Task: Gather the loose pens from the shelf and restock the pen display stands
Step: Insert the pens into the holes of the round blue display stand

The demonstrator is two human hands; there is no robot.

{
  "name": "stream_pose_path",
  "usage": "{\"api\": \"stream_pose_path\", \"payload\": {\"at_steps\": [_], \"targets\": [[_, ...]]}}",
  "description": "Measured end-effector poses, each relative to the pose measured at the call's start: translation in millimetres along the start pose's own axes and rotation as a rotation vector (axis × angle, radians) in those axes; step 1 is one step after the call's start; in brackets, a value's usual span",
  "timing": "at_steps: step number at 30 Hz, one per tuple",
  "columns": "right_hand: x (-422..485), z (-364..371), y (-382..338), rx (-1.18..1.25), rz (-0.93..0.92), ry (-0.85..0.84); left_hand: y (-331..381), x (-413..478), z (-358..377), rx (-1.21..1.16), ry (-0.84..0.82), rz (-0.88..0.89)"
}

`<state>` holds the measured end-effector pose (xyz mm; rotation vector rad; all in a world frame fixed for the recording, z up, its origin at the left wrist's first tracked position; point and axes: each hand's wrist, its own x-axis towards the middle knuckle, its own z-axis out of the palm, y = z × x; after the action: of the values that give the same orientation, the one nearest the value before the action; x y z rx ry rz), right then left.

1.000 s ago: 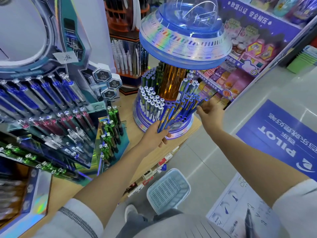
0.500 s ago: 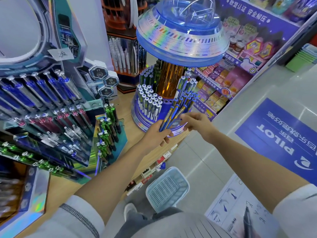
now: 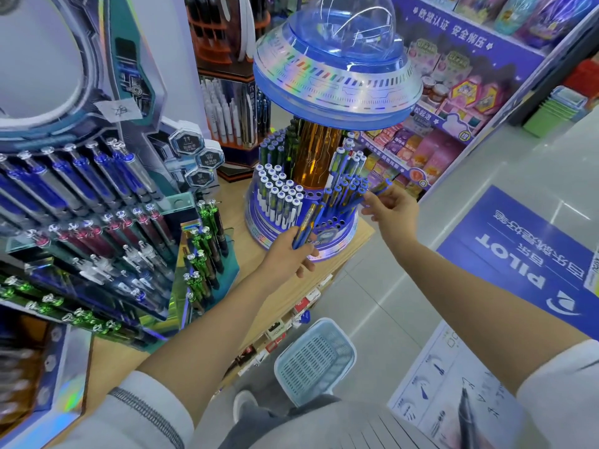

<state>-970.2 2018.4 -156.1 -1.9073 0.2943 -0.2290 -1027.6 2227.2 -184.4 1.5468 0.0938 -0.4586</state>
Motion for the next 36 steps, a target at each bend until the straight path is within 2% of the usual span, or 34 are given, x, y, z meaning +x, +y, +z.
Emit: {"api": "stream_pose_path", "payload": {"at_steps": [5, 14, 19, 23, 25, 29, 31, 33, 36], "targets": [[1, 16, 5, -0.195, -0.01, 0.02, -1, 1, -6, -0.021, -0.027, 0.008], [-1, 28, 5, -0.299, -0.017, 0.051, -2, 4, -14, -0.018, -0.037, 0.023], [-6, 30, 2, -0.161, 0.075, 0.031, -2, 4, -15, -0.022, -0.052, 0.03], [-11, 28, 2, -0.23, 0.064, 0.005, -1, 3, -13, -0.036, -0.072, 0.032], [-16, 24, 1, -0.169, 0.114, -0.131, 0, 3, -10, -0.034, -0.084, 0.038], [-26, 15, -4, -0.096, 0.175, -0.593, 0, 3, 1, 0.004, -0.118, 0.058], [-29, 13, -3, -0.075, 0.16, -0.671, -1, 3, 7, 0.026, -0.138, 0.059], [-30, 11, -3, -0.018, 0.168, -0.626, -1, 3, 13, 0.029, -0.143, 0.042], [-25, 3, -2, 0.104, 0.169, -0.399, 0, 3, 15, -0.018, -0.116, -0.021]]}}
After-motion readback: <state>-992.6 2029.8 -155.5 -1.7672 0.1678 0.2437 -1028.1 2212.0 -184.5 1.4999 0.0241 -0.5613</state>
